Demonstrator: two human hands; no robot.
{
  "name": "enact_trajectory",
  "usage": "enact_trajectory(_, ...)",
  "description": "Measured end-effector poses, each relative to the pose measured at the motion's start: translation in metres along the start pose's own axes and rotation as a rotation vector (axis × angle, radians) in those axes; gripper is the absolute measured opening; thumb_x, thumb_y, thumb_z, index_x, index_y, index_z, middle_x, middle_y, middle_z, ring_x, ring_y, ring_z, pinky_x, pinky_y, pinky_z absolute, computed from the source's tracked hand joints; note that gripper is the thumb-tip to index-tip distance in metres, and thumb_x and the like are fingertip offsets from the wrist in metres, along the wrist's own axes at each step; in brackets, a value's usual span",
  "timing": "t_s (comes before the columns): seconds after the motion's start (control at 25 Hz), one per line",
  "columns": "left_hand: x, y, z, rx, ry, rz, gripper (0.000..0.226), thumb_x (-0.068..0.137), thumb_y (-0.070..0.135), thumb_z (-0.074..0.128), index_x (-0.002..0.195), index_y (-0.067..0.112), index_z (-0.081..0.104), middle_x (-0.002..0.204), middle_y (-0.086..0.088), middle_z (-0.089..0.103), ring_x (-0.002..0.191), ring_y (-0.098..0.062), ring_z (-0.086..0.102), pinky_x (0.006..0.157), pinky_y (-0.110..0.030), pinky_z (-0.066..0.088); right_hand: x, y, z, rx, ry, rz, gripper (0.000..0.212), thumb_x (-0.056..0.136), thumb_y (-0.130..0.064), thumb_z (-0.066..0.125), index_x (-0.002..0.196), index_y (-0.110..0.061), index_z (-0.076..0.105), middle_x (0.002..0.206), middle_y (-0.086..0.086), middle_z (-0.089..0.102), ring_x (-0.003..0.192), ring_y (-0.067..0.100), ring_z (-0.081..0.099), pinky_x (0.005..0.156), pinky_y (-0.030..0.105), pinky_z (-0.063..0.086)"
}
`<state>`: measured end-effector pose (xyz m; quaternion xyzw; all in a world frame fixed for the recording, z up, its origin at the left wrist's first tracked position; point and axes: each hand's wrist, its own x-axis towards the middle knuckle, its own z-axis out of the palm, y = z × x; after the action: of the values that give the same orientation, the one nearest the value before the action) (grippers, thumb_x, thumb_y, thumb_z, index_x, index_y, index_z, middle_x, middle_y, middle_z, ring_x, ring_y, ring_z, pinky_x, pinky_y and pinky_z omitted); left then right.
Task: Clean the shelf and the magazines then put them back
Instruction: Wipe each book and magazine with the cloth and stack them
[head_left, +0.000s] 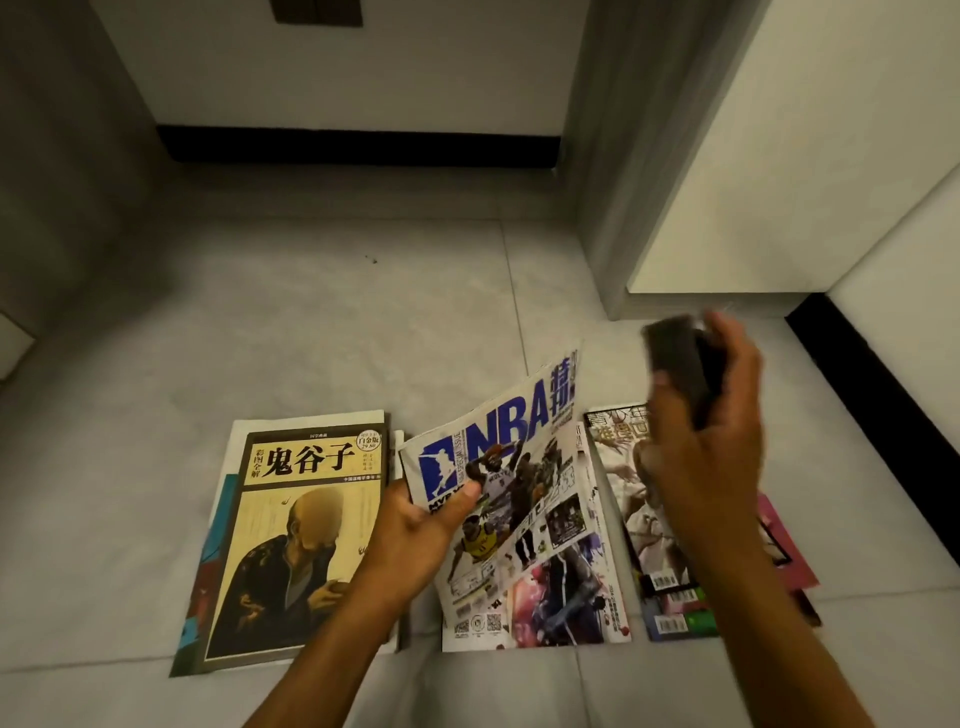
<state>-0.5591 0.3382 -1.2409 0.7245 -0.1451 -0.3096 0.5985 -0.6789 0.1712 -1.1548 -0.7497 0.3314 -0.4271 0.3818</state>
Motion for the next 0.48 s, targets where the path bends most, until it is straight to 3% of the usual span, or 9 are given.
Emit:
enact_trajectory(0.08, -0.002, 0.002, 0.001, 0.034, -0.008, 0.041, 0.013, 0.087, 0.02, 0.067, 0.093, 0.03, 0.06, 0.076, 0.018, 0.071, 0.078, -0.003, 0.07, 0.063, -0.017, 0.051, -0.027, -0.028, 0.026, -0.15, -0.185, -0.291, 0.046, 0.095, -0.014, 0.049, 0.139, -0.025, 0.042, 0.132, -0.005, 0.051, 0.09, 0.004, 0.061, 0.07, 0.021, 0.056)
enact_trajectory(0.16, -0.006, 0.004, 0.004, 0.102, -0.045, 0.123, 0.013, 0.09, 0.005, 0.062, 0.093, 0.019, 0.061, 0.081, 0.01, 0.068, 0.083, -0.014, 0.069, 0.067, -0.017, 0.052, -0.052, -0.044, 0.05, -0.261, -0.363, -0.524, 0.048, 0.089, -0.015, 0.049, 0.137, -0.02, 0.05, 0.136, -0.001, 0.054, 0.104, 0.013, 0.063, 0.082, 0.033, 0.058)
enact_trajectory(0.24, -0.009, 0.01, 0.003, 0.159, -0.075, 0.179, 0.016, 0.091, -0.005, 0.055, 0.094, 0.009, 0.06, 0.08, 0.007, 0.065, 0.081, -0.008, 0.068, 0.067, -0.014, 0.052, -0.064, -0.047, 0.061, -0.273, -0.47, -0.55, 0.049, 0.084, -0.011, 0.049, 0.131, -0.018, 0.059, 0.133, -0.001, 0.058, 0.11, 0.021, 0.062, 0.083, 0.044, 0.057)
enact_trajectory(0.32, -0.011, 0.011, 0.001, 0.105, -0.106, 0.147, 0.013, 0.091, 0.0, 0.057, 0.085, 0.011, 0.061, 0.071, 0.01, 0.07, 0.075, -0.003, 0.069, 0.062, -0.011, 0.051, -0.055, -0.033, 0.055, -0.392, -0.407, -0.557, 0.045, 0.086, -0.019, 0.042, 0.126, -0.017, 0.063, 0.13, 0.003, 0.061, 0.099, 0.024, 0.066, 0.078, 0.044, 0.059)
enact_trajectory(0.48, -0.009, 0.012, 0.001, 0.058, -0.135, 0.095, 0.011, 0.088, 0.02, 0.066, 0.096, 0.027, 0.065, 0.084, 0.018, 0.073, 0.085, -0.007, 0.071, 0.063, -0.014, 0.054, -0.029, -0.016, 0.037, -0.526, -0.263, -0.423, 0.045, 0.087, -0.023, 0.039, 0.127, -0.015, 0.058, 0.131, 0.01, 0.059, 0.098, 0.031, 0.066, 0.074, 0.046, 0.06)
